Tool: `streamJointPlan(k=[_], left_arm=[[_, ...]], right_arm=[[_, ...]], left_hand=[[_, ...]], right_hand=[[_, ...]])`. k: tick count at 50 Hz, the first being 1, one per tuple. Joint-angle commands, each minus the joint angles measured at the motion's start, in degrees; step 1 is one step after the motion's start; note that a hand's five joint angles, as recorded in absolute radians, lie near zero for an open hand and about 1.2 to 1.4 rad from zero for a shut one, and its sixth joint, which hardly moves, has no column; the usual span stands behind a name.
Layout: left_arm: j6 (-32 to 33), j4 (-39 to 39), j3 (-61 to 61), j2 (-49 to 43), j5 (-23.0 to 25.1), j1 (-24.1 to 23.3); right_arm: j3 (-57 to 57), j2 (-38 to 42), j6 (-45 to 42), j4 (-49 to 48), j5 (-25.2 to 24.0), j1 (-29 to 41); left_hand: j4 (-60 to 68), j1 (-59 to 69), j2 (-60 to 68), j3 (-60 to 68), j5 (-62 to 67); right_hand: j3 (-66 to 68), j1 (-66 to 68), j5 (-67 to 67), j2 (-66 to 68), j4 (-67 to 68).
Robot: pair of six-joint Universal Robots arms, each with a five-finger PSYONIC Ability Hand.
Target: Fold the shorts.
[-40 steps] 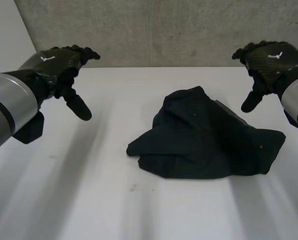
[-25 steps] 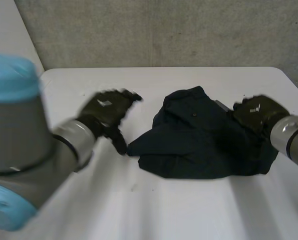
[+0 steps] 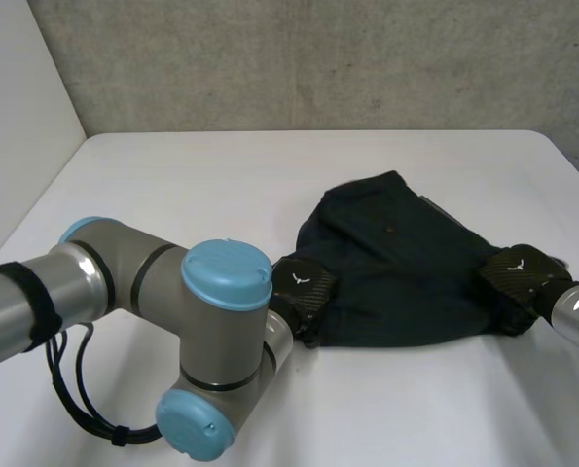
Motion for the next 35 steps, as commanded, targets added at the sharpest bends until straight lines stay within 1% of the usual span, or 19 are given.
streamJointPlan(k=[1, 4, 7, 8, 9, 11, 12, 13, 15, 16, 17, 20, 21, 25, 27, 30, 34, 35], left_arm=[[0.91, -0.01, 1.21, -1.93, -0.38, 0.07], [1.35, -0.10, 0.78, -0.52, -0.38, 0.25], [1.53, -0.80, 0.25, 5.88, -0.47, 0.42], [1.44, -0.89, 0.16, 7.99, -0.47, 0.60], [1.44, -0.98, -0.28, 12.10, -0.47, 0.77], [1.53, -1.24, -0.80, 16.25, -0.47, 1.12], [1.53, -1.50, -0.89, 18.44, -0.38, 1.39], [1.53, -2.11, -0.98, 23.08, -0.38, 2.00], [1.44, -3.08, -0.90, 27.76, -0.21, 2.97], [1.44, -3.61, -0.81, 29.78, -0.03, 3.32], [1.44, -4.66, -0.28, 33.29, 0.14, 3.93], [1.44, -6.25, 0.51, 37.79, 0.15, 4.99], [1.44, -7.30, 1.29, 40.15, 0.23, 5.52], [1.35, -9.76, 3.23, 43.77, 0.23, 6.31], [1.35, -10.20, 3.67, 44.83, 0.23, 7.01], [1.26, -10.47, 3.68, 45.27, 0.15, 8.68], [1.18, -10.47, 2.27, 43.61, 0.15, 10.44], [1.18, -10.38, 1.66, 42.82, 0.15, 10.79]], right_arm=[[-0.17, 0.41, 0.47, -4.04, -0.03, 0.52], [-0.17, -1.17, 0.73, -3.61, 0.23, 0.78], [-0.52, -5.55, 2.75, -2.99, 0.14, 1.04], [-1.04, -9.31, 5.28, -2.55, 0.23, 1.13], [-1.22, -11.18, 6.87, -2.46, 0.32, 1.22], [-2.09, -15.05, 9.77, -2.46, 0.32, 1.40], [-3.75, -18.63, 12.57, -2.38, 0.41, 1.57], [-4.73, -20.32, 13.99, -2.20, 0.41, 1.57], [-6.84, -23.75, 16.89, -1.85, 0.58, 1.66], [-9.20, -27.51, 19.61, -0.98, 0.58, 1.92], [-10.52, -29.55, 20.85, -0.36, 0.50, 1.92], [-16.57, -34.99, 25.06, 3.49, 0.32, 1.84], [-18.17, -35.71, 25.87, 4.47, 0.23, 1.84], [-25.55, -36.42, 28.51, 9.04, -0.21, 2.97], [-28.80, -36.16, 28.77, 10.89, -0.56, 5.60], [-30.31, -35.55, 28.77, 11.42, -0.04, 8.16], [-30.75, -31.07, 28.69, 11.51, 0.32, 12.99], [-30.75, -28.36, 28.69, 11.51, 0.41, 14.91]], left_hand=[[46.38, 44.76, 46.40, 46.45, 46.59], [46.39, 44.77, 46.42, 46.47, 46.61], [46.39, 44.77, 46.42, 46.47, 46.61], [46.39, 44.77, 46.42, 46.47, 46.61], [46.39, 44.77, 46.42, 46.47, 46.61], [46.39, 44.77, 46.42, 46.47, 46.61], [46.39, 44.77, 46.42, 46.47, 46.61], [46.39, 44.77, 46.42, 46.47, 46.61], [46.39, 44.77, 46.42, 46.47, 46.61], [46.39, 44.77, 46.42, 46.47, 46.61], [46.39, 44.77, 46.42, 46.47, 46.61], [46.39, 44.77, 46.42, 46.47, 46.61], [46.39, 44.77, 46.42, 46.47, 46.61], [46.39, 44.77, 46.42, 46.47, 46.61], [46.39, 44.77, 46.42, 46.47, 46.61], [46.39, 44.77, 46.42, 46.47, 46.61], [46.39, 44.77, 46.42, 46.47, 46.61], [46.39, 44.77, 46.42, 46.47, 46.61]], right_hand=[[24.68, 33.82, 25.21, 22.74, 22.88], [24.68, 33.82, 25.21, 22.74, 22.88], [24.68, 33.82, 25.21, 22.74, 22.88], [24.68, 33.82, 25.21, 22.74, 22.88], [24.68, 33.82, 25.21, 22.74, 22.88], [24.68, 33.82, 25.21, 22.74, 22.88], [24.68, 33.82, 25.21, 22.74, 22.88], [24.68, 33.82, 25.21, 22.74, 22.88], [24.68, 33.82, 25.21, 22.74, 22.88], [24.68, 33.82, 25.21, 22.74, 22.88], [24.68, 33.82, 25.21, 22.74, 22.88], [24.68, 33.82, 25.21, 22.74, 22.88], [24.68, 33.82, 25.21, 22.74, 22.88], [24.68, 33.82, 25.21, 22.74, 22.88], [24.68, 33.82, 25.21, 22.74, 22.88], [24.68, 33.82, 25.21, 22.74, 22.88], [24.68, 33.82, 25.21, 22.74, 22.88], [24.68, 33.82, 25.21, 22.74, 22.88]])
